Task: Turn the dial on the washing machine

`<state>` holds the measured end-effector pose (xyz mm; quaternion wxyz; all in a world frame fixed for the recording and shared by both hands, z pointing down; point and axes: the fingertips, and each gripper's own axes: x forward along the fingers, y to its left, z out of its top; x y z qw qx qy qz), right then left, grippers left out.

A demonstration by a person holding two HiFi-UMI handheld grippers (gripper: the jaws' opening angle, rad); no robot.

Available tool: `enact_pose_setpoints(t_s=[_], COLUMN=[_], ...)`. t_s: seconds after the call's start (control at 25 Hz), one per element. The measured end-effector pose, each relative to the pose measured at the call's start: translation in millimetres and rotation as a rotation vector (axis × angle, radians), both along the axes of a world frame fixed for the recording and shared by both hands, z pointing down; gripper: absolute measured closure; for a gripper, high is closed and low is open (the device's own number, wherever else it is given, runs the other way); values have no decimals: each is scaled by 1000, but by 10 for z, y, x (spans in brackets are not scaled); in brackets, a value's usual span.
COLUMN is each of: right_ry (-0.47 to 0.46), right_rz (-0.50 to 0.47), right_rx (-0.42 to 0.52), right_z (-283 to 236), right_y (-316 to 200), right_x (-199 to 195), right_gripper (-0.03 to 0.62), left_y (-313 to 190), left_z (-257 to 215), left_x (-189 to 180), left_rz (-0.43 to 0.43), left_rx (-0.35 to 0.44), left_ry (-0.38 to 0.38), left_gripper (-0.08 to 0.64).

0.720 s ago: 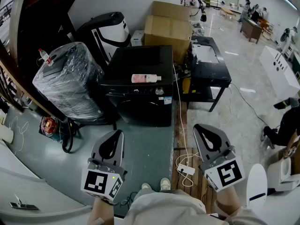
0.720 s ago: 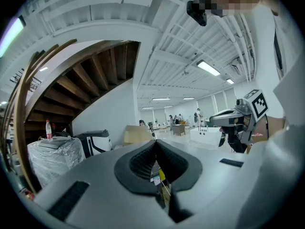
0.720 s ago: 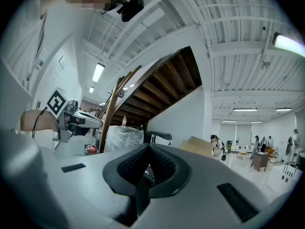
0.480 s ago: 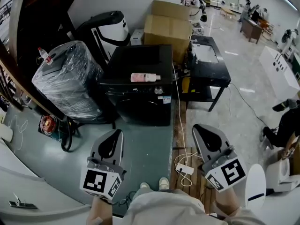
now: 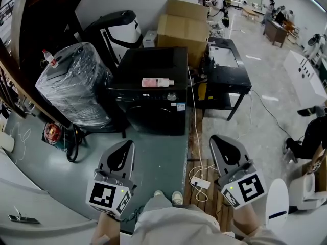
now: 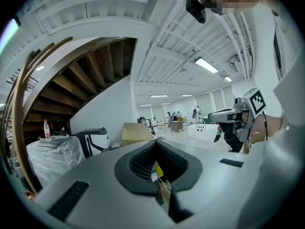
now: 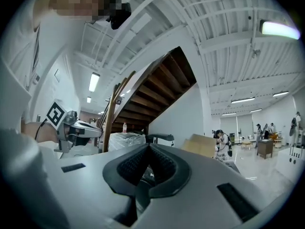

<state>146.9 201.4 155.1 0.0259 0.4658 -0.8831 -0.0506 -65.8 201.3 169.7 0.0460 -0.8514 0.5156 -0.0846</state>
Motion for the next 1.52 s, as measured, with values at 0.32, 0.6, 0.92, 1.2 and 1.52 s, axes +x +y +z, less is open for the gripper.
enact_pose_setpoints(t_s=[0.32, 0.6, 0.92, 1.2, 1.52], right_ry=[-2, 45, 53, 43, 64], right_rz=[95, 108, 145, 188, 217], right_rx=[34, 9, -53, -130, -220], right_z=[-24, 106, 397, 717, 1194], right_y=[-114, -270, -766, -1450, -2376], right_x=[65, -33, -152, -299, -579], right_gripper=[305, 305, 305, 305, 305], left_y=[1, -173, -610, -1262, -2225], left_z=[91, 181, 371, 572, 862], left_x=[-37, -77, -214, -338, -577], left_rz=[-2, 10, 15, 36, 50], left_rx=[-28, -38, -60, -104, -152], left_ry=[-7, 8, 19, 17, 26], left_gripper=[540, 540, 540, 540, 540])
